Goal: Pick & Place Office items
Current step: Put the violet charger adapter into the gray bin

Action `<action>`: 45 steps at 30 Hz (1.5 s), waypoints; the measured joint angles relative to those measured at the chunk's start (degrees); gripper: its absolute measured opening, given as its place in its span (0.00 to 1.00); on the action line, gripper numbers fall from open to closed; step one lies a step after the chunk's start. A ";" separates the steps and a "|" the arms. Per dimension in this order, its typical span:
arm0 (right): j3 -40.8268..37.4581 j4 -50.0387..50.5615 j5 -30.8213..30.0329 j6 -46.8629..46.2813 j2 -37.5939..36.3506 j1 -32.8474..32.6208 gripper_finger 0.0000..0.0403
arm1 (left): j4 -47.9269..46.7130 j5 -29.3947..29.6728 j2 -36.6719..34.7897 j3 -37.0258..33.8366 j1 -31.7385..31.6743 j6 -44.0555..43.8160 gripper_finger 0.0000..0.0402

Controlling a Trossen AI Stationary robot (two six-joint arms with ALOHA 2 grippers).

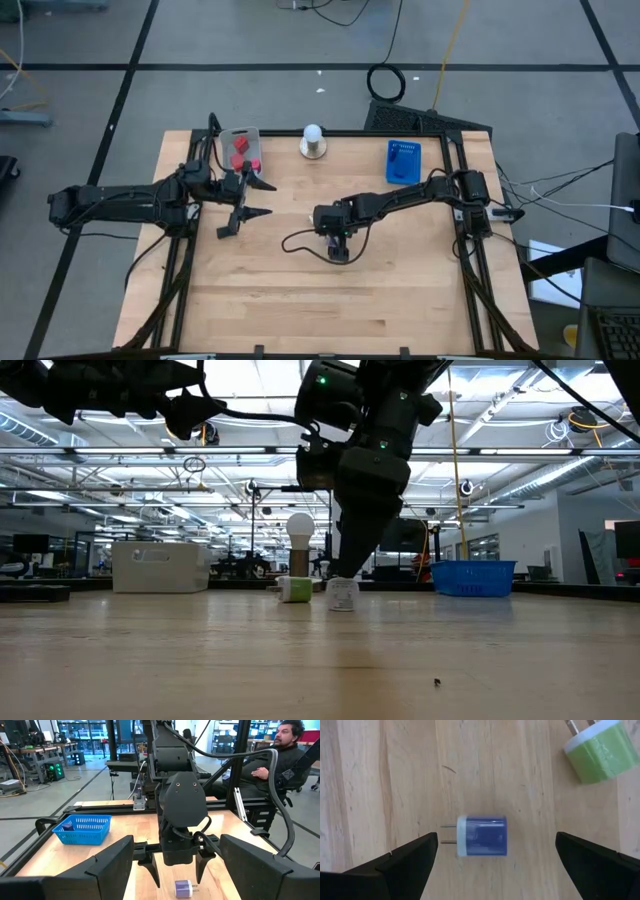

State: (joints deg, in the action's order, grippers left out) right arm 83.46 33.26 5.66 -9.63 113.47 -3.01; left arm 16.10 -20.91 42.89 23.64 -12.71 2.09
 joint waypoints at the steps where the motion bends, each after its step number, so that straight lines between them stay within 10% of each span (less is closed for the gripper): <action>1: 0.00 0.00 0.05 -0.02 0.00 0.01 0.99 | 0.00 0.00 0.00 0.00 0.00 -0.02 0.74; 34: 0.04 -2.70 -2.63 -2.09 4.09 -1.68 0.96 | -0.96 0.00 0.00 0.00 0.00 0.44 0.74; 45: 0.04 -3.02 -3.25 -3.72 4.15 -1.54 0.68 | -0.94 0.00 0.00 0.00 0.00 0.42 0.74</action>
State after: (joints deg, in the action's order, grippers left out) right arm 83.50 30.24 2.41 -13.35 117.62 -4.54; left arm 15.16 -20.91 42.89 23.64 -12.71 2.50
